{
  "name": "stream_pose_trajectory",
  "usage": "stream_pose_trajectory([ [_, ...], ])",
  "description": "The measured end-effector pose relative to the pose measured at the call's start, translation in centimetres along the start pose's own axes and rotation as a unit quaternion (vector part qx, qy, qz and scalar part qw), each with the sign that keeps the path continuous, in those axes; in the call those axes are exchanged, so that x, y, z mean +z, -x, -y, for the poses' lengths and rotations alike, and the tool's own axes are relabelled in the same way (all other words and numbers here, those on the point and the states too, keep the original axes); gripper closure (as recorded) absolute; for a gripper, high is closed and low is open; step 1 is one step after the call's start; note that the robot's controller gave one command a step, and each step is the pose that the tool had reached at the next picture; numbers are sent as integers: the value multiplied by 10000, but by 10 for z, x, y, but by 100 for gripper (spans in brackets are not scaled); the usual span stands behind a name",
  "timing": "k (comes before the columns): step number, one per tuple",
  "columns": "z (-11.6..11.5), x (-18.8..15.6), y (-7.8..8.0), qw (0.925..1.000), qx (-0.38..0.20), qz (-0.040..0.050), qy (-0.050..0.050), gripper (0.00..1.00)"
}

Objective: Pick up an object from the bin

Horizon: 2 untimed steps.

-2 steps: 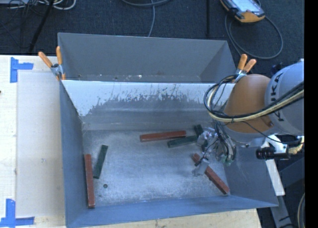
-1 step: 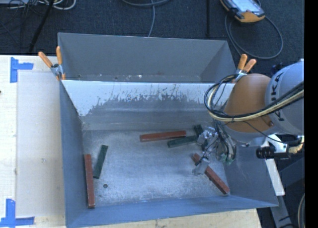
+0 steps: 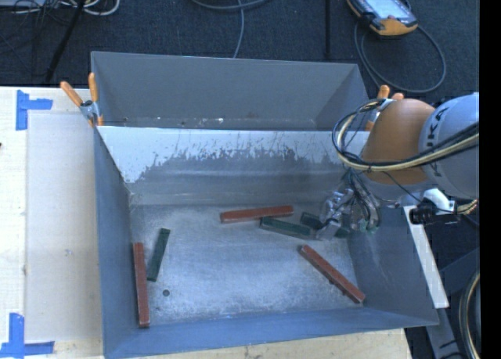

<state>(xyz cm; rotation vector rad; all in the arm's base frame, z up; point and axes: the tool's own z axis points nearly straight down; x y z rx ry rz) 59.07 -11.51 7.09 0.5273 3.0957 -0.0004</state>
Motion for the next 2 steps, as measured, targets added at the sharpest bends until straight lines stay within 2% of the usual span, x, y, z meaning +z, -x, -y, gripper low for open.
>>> stream_pose_trajectory([
  [1,0,0,0,10000,-3,0,-1,100],
  [2,13,-133,29,9998,182,-3,1,100],
])
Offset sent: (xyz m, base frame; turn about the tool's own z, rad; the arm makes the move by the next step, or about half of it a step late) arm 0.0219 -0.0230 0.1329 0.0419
